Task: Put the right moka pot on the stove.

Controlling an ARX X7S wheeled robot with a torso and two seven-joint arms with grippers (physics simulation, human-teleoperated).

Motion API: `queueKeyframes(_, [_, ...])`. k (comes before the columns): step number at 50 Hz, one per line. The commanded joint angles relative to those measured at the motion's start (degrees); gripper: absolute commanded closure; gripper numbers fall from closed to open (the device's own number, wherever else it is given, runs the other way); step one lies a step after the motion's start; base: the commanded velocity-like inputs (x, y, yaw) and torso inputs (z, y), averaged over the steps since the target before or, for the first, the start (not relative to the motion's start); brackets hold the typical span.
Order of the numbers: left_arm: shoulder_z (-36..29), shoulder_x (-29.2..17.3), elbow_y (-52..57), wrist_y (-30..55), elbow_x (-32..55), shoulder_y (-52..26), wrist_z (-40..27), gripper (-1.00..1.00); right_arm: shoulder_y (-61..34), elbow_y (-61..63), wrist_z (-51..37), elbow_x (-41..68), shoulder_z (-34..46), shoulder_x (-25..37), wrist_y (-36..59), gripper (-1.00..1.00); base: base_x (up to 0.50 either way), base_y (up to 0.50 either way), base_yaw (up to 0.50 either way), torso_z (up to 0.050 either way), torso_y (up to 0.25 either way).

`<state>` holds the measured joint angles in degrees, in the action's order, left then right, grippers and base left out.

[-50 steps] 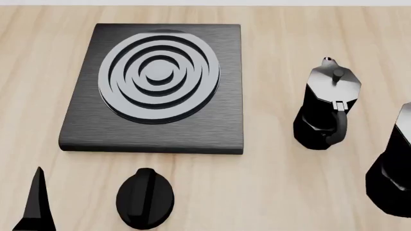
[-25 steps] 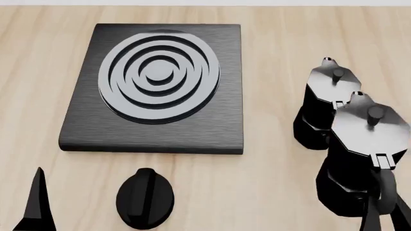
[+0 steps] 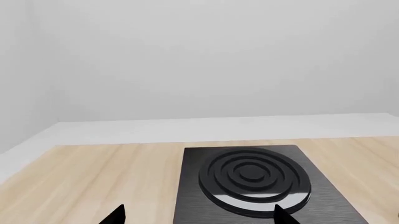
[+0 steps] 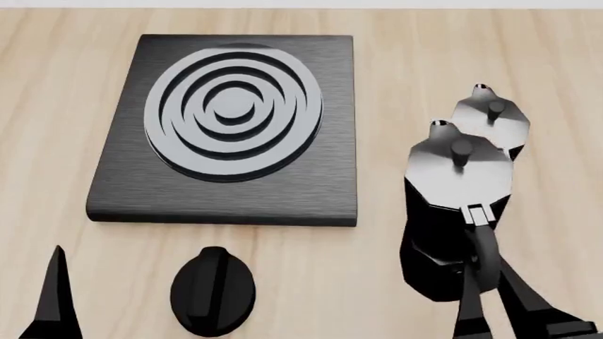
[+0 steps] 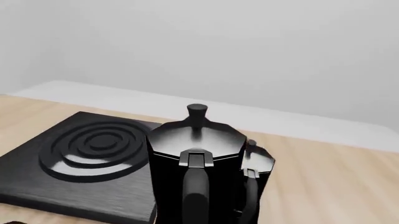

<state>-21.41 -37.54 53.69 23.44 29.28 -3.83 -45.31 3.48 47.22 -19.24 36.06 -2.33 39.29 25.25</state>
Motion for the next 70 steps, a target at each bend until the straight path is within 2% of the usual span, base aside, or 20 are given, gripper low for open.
queueKeyframes(1, [-0.2, -0.1, -0.1, -0.2, 0.1, -0.1, 0.0, -1.00, -7.6, 1.1, -0.1, -1.0, 4.4, -0.3, 3.9, 1.00, 0.00, 0.00, 0.00, 0.000, 0.010])
queueKeyframes(14, [0.0, -0.3, 0.0, -0.3, 0.6, -0.2, -0.2, -1.00, -15.3, 0.8, -0.6, 1.0, 8.1, -1.4, 8.2, 1.00, 0.00, 0.00, 0.00, 0.001, 0.001])
queueKeyframes(33, [-0.2, -0.5, -0.2, -0.8, 0.8, -0.1, -0.3, -1.00, -29.1, -6.3, 0.2, 1.9, 14.3, -5.6, 13.7, 1.00, 0.00, 0.00, 0.00, 0.000, 0.001])
queueKeyframes(60, [-0.3, -0.9, -0.2, -1.4, 1.2, 0.0, -0.4, -1.00, -43.3, -18.5, 3.1, -0.2, 21.5, -13.3, 15.4, 1.00, 0.00, 0.00, 0.00, 0.000, 0.001])
queueKeyframes(70, [-0.6, -1.0, -0.2, -1.4, 1.3, -0.2, -0.4, -1.00, -47.3, -25.1, 5.4, -2.3, 24.3, -16.6, 12.9, 1.00, 0.00, 0.00, 0.00, 0.000, 0.001])
